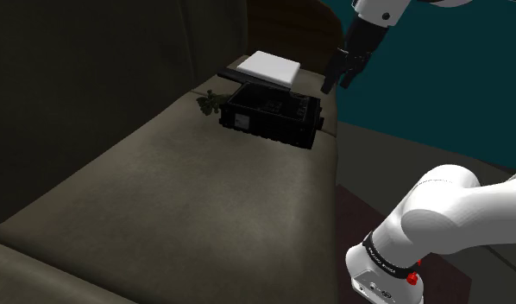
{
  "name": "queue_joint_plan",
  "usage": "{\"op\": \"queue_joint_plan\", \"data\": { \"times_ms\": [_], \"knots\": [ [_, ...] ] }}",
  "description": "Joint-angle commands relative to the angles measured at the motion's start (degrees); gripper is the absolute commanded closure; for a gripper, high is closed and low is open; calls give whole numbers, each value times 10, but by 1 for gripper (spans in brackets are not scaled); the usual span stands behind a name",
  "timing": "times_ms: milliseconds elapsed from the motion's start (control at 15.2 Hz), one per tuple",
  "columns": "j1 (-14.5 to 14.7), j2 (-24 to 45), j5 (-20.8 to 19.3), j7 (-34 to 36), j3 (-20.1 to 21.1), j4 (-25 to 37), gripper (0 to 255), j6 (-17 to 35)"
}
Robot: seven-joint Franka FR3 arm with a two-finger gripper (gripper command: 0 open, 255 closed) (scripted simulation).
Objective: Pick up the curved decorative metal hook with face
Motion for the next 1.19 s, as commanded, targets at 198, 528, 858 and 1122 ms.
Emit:
{"op": "queue_joint_plan", "data": {
  "times_ms": [198,528,858,1122],
  "knots": [
    [8,62,9,5,8,24,0,39],
    [19,168,22,13,22,78,0,91],
    [29,276,30,19,34,150,0,128],
    [36,362,33,25,43,220,0,145]
  ]
}}
